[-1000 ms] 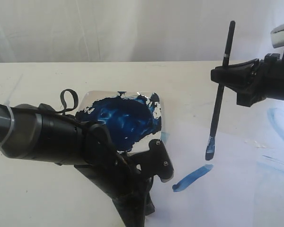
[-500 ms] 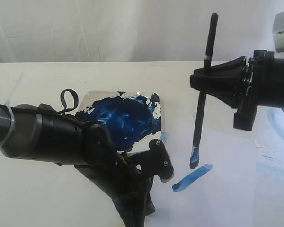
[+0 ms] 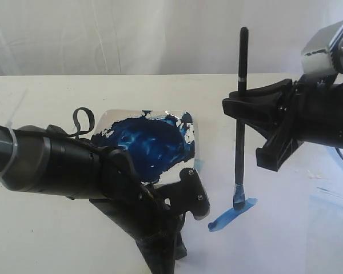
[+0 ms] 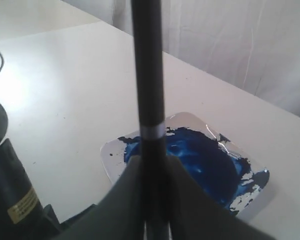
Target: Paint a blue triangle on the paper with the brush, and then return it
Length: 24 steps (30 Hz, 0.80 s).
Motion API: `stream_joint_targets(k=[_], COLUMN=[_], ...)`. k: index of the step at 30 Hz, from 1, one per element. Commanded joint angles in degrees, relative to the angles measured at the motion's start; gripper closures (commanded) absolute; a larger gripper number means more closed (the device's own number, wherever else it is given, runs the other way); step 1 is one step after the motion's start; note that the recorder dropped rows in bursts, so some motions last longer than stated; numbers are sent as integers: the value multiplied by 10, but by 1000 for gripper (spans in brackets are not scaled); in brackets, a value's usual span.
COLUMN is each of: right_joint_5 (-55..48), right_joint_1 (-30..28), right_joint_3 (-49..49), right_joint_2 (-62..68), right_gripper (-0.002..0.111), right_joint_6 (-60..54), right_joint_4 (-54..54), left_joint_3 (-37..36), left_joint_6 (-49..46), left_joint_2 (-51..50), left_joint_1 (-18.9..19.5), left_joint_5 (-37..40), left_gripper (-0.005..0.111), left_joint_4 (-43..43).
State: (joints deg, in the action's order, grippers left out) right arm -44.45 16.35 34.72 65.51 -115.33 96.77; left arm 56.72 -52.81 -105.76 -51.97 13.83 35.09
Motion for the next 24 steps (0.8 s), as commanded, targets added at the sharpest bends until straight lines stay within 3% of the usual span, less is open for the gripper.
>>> stream_joint_targets(k=[1,13,24], right_joint_5=[6,45,62], right_joint_1=[15,69,70], right_joint_3=[-3,0,45], right_joint_2=[10,72,78], right_gripper=[108,108,108], right_joint_6=[17,16,57], right_joint_4=[23,32,32], left_joint_3=[-2,-2,-2], left_joint_6=[1,1,1], left_joint_2=[-10,-10,-10], left_joint_1=[-1,-1,-1], left_joint_5=[10,10,12], left_gripper=[107,107,107], left_joint_4=[5,5,5])
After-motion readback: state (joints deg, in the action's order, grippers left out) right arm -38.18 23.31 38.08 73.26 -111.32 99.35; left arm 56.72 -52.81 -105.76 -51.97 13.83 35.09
